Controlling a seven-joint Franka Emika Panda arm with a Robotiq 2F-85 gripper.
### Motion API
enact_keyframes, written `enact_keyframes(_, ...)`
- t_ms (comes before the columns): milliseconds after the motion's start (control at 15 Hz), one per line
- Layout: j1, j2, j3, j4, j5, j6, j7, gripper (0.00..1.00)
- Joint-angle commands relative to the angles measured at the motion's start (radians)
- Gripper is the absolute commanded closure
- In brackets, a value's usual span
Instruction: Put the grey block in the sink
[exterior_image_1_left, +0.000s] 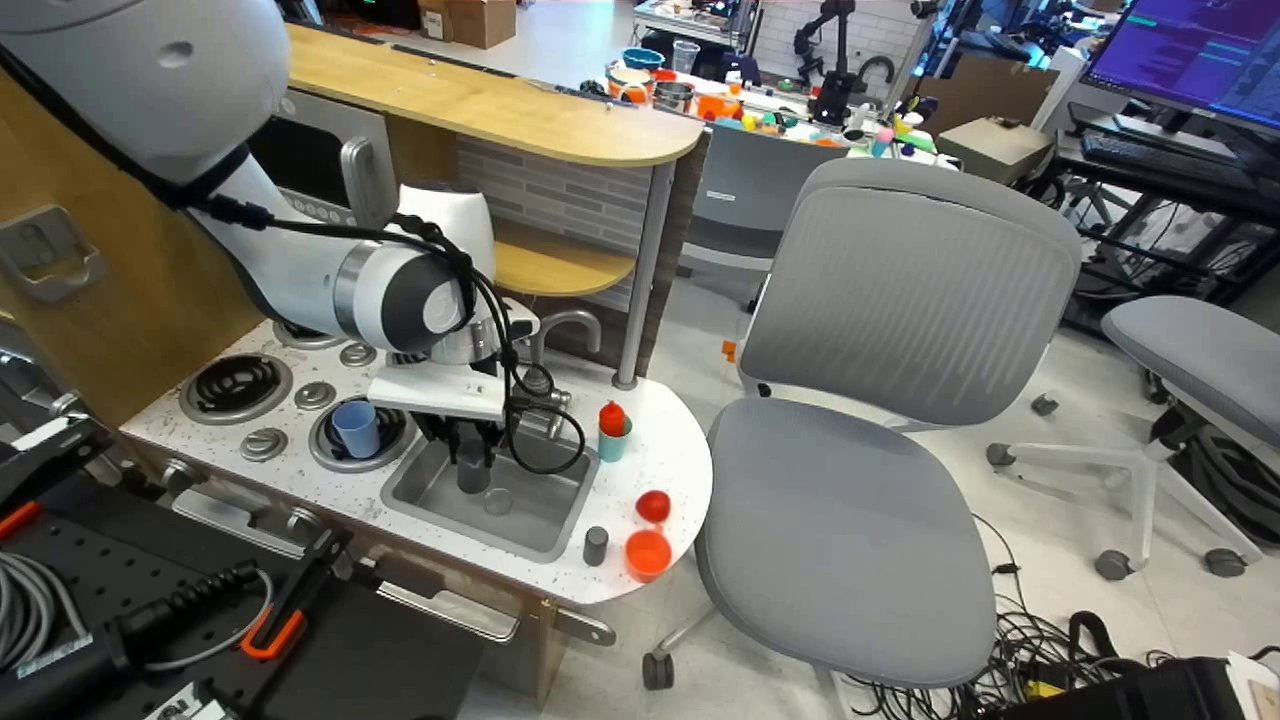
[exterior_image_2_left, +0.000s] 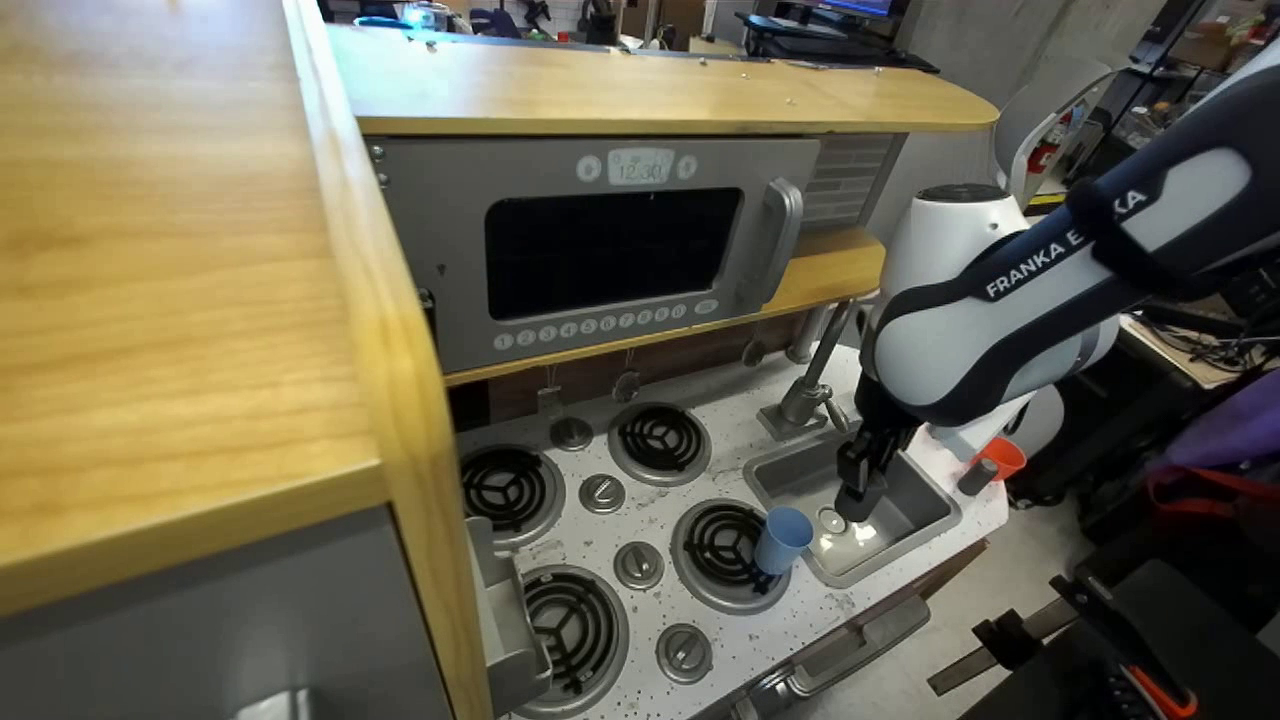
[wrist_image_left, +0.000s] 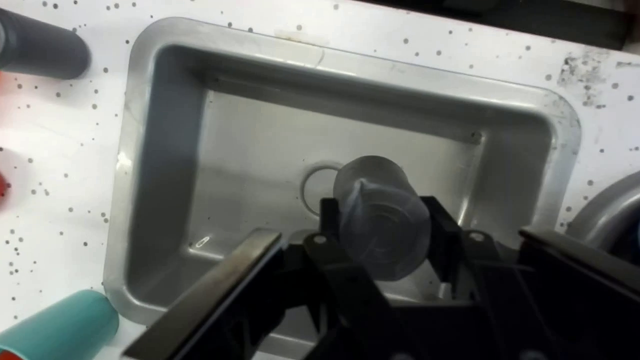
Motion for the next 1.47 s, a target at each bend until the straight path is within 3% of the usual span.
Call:
enact_keyframes(0, 0.041, 0.066, -0.044, 0.045, -0.052, 0.038, 0.05, 0.82)
enact_keyframes(1133, 0.087, 0.16, -0.038, 0.122, -0.01, 0.054, 0.219, 0.82)
enact_keyframes(1200, 0.087, 0.157, -0.04, 0.115, -0.01, 0.053, 0.223, 0.32)
enact_keyframes(1267, 0.086, 0.154, -0.04, 0.108, -0.011, 0.057, 0.224, 0.31)
enact_keyframes(1400, 0.081, 0.142, -0.033, 0.094, -0.01, 0.061, 0.219, 0.17)
